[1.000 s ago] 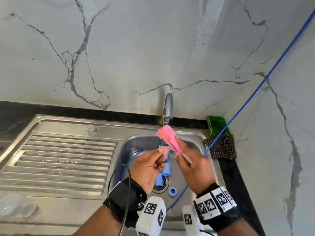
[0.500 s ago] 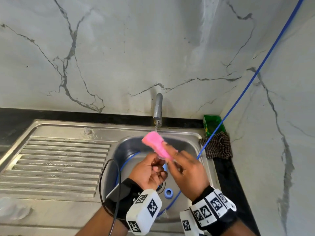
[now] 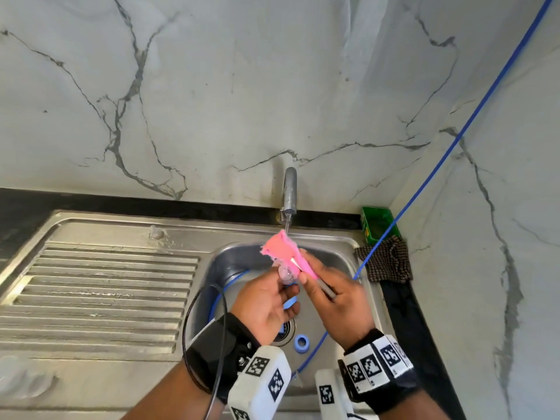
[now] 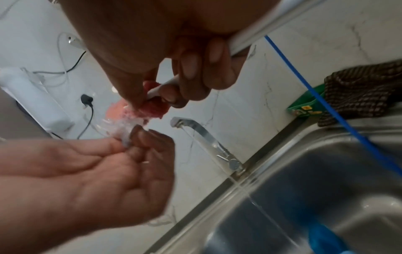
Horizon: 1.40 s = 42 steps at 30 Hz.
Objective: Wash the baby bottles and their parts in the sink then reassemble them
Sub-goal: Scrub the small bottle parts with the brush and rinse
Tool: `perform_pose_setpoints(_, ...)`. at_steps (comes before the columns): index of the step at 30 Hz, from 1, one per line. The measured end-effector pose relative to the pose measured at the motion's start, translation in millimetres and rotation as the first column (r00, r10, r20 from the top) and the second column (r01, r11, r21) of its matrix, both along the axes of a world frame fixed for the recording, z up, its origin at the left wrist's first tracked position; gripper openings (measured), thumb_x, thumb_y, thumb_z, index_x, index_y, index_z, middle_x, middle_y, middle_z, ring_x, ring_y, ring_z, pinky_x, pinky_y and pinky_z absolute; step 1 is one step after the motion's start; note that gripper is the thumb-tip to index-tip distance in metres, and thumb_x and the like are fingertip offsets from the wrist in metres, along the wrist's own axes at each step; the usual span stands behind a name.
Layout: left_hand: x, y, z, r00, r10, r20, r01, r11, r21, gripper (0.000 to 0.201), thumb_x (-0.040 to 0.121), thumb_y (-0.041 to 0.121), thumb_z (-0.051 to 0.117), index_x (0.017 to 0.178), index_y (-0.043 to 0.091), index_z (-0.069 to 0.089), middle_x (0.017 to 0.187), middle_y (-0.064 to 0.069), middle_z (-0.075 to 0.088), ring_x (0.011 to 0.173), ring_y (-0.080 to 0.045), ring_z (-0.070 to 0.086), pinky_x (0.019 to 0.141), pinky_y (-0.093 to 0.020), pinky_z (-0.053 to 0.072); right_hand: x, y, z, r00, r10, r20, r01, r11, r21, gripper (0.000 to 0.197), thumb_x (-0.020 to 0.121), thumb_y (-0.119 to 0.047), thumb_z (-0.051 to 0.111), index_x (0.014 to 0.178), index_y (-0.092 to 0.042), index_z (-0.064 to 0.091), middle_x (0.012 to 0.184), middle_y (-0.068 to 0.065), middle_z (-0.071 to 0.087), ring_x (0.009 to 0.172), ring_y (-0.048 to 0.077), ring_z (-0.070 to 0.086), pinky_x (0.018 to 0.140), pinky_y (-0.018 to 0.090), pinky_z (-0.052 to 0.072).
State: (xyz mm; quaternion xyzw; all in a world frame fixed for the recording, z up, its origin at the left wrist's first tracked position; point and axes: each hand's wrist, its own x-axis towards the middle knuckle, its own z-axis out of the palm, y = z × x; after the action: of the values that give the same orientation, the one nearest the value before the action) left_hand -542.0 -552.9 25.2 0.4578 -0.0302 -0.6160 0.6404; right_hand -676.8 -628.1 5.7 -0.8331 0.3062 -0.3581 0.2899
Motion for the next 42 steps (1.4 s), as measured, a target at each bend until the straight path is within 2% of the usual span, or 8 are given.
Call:
perform_pose_setpoints(7, 13.5, 4.4, 2.3, 0.996, -0.014, -0.088, 0.015, 1.000, 0.006, 0.014, 0.098, 0.015, 0.052, 0.104, 0.011, 0.064, 0.088, -0.007, 0.065, 0.079, -0.016, 0.060, 0.067, -0.031, 0.050, 19.8, 26.6, 13.4, 0.998, 0.016, 0.061, -0.008, 0.991, -0.133, 0.045, 0.098, -0.044, 0.060, 0.142, -0.045, 0.052, 0.078, -0.005, 0.062, 0.069, 0.008, 0.060, 0.067, 0.018, 0.050)
perform_pose_setpoints(13, 17.7, 14.6, 7.8, 0.993, -0.059, -0.104, 0.061, 0.998, 0.017, 0.010, 0.096, 0.018, 0.058, 0.091, 0.014, 0.065, 0.081, -0.001, 0.062, 0.072, -0.011, 0.057, 0.065, -0.030, 0.041, 0.4, 19.7, 1.1, 0.991, -0.120, 0.057, 0.128, 0.980, -0.153, 0.050, 0.094, -0.045, 0.063, 0.140, -0.057, 0.047, 0.075, -0.004, 0.065, 0.063, 0.013, 0.060, 0.059, 0.032, 0.053)
perform_pose_setpoints(18, 7.1, 9.8, 7.0, 0.999, -0.031, -0.044, 0.031, 0.999, 0.006, 0.018, 0.096, 0.011, 0.054, 0.080, 0.017, 0.061, 0.072, 0.003, 0.062, 0.072, -0.011, 0.057, 0.069, -0.032, 0.042, 12.4, 28.2, 19.4, 0.995, -0.091, 0.031, 0.096, 0.974, -0.205, 0.047, 0.096, -0.041, 0.063, 0.142, -0.041, 0.053, 0.077, -0.010, 0.062, 0.067, 0.003, 0.056, 0.064, 0.015, 0.047)
perform_pose_setpoints(21, 4.2, 11.4, 13.2, 0.997, -0.056, -0.046, 0.055, 0.998, -0.010, 0.021, 0.095, 0.004, 0.050, 0.080, 0.015, 0.060, 0.070, -0.001, 0.059, 0.067, -0.011, 0.058, 0.065, -0.030, 0.041, -4.2, 23.7, 5.4, 0.999, -0.043, 0.001, 0.042, 0.980, -0.194, 0.047, 0.097, -0.040, 0.063, 0.142, -0.042, 0.052, 0.073, -0.008, 0.057, 0.061, 0.006, 0.053, 0.060, 0.023, 0.049)
perform_pose_setpoints(27, -5.9, 8.4, 10.5, 0.997, -0.015, 0.073, 0.013, 1.000, 0.026, 0.012, 0.101, 0.021, 0.056, 0.091, 0.023, 0.063, 0.076, 0.003, 0.056, 0.065, -0.009, 0.048, 0.060, -0.028, 0.034, -16.6, 5.0, 26.0, 0.993, -0.061, 0.099, 0.079, 0.977, -0.198, 0.053, 0.093, -0.033, 0.070, 0.140, -0.049, 0.051, 0.084, -0.003, 0.070, 0.067, 0.013, 0.064, 0.062, 0.032, 0.054)
perform_pose_setpoints(31, -5.4, 0.1, 12.8, 0.980, 0.038, 0.197, -0.030, 0.999, -0.042, 0.027, 0.098, 0.009, 0.051, 0.080, 0.021, 0.068, 0.076, 0.003, 0.063, 0.071, -0.009, 0.054, 0.063, -0.024, 0.043, 0.1, 11.5, 23.6, 1.000, 0.008, -0.001, -0.008, 0.973, -0.229, 0.052, 0.096, -0.041, 0.066, 0.143, -0.051, 0.047, 0.077, -0.006, 0.064, 0.064, 0.008, 0.058, 0.060, 0.019, 0.049)
perform_pose_setpoints(36, -2.1, 4.5, 15.8, 0.867, -0.003, 0.498, -0.001, 1.000, 0.008, 0.031, 0.103, 0.010, 0.043, 0.100, 0.016, 0.073, 0.089, 0.007, 0.071, 0.082, -0.003, 0.062, 0.068, -0.018, 0.045, -34.2, -10.2, 4.8, 0.994, 0.102, -0.045, -0.108, 0.982, -0.156, 0.045, 0.097, -0.045, 0.062, 0.141, -0.049, 0.052, 0.081, -0.001, 0.067, 0.066, 0.011, 0.062, 0.063, 0.034, 0.054)
perform_pose_setpoints(42, -11.6, -1.9, 16.1, 0.914, 0.009, 0.407, -0.024, 0.999, 0.032, 0.029, 0.105, 0.029, 0.046, 0.097, 0.020, 0.073, 0.091, 0.000, 0.071, 0.088, -0.013, 0.060, 0.079, -0.031, 0.043, -18.9, -16.2, 36.4, 0.998, 0.053, 0.037, -0.043, 0.973, -0.226, 0.048, 0.096, -0.034, 0.067, 0.142, -0.040, 0.054, 0.093, -0.004, 0.071, 0.078, 0.012, 0.066, 0.073, 0.030, 0.055)
